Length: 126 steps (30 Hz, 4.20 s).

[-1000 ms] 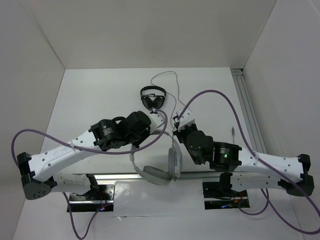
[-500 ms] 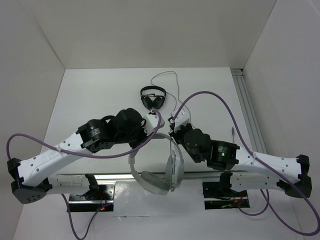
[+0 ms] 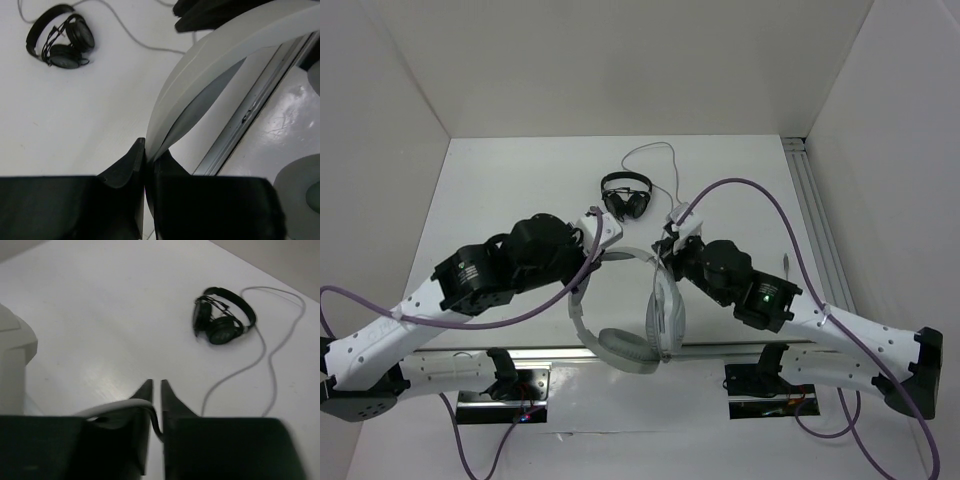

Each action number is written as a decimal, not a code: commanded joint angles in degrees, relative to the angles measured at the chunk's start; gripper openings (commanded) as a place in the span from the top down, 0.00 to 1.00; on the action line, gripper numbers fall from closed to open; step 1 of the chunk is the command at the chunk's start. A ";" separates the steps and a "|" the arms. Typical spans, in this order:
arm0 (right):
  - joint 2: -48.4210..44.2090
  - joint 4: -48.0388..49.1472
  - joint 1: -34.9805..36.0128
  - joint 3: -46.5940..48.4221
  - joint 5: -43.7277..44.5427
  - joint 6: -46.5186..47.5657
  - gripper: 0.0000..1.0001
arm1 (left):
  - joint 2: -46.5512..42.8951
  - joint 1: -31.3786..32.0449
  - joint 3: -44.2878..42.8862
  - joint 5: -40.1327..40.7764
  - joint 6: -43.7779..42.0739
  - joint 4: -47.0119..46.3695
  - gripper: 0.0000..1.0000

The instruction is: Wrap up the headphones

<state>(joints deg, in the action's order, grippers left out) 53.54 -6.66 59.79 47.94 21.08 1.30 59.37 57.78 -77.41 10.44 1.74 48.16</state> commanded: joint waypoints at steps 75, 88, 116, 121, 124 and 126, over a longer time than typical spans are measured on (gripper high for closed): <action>33.72 57.46 -11.19 -7.17 -34.45 -14.75 0.25 | 5.75 1.55 -38.61 21.91 28.06 5.45 1.00; 35.24 64.14 -7.41 -11.90 -31.72 -16.68 1.00 | 5.75 1.55 -36.76 39.12 34.46 8.87 1.00; 12.47 6.85 16.32 4.16 -5.92 0.97 1.00 | 23.42 -21.30 -19.37 43.79 37.92 15.03 1.00; 12.98 -2.38 18.43 10.58 13.96 4.76 1.00 | 22.63 -20.52 -11.65 40.28 33.16 15.56 1.00; 16.24 -4.77 19.75 13.84 28.62 7.13 1.00 | 21.05 -18.67 -7.78 38.79 32.10 15.56 1.00; 17.82 -1.10 20.72 13.84 41.37 10.89 0.98 | 19.73 -17.36 -6.01 35.63 30.70 14.42 1.00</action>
<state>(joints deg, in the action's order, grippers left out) 70.32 -8.34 79.00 58.19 40.38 6.26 82.78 39.68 -84.66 45.89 34.94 65.23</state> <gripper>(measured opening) 0.031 0.169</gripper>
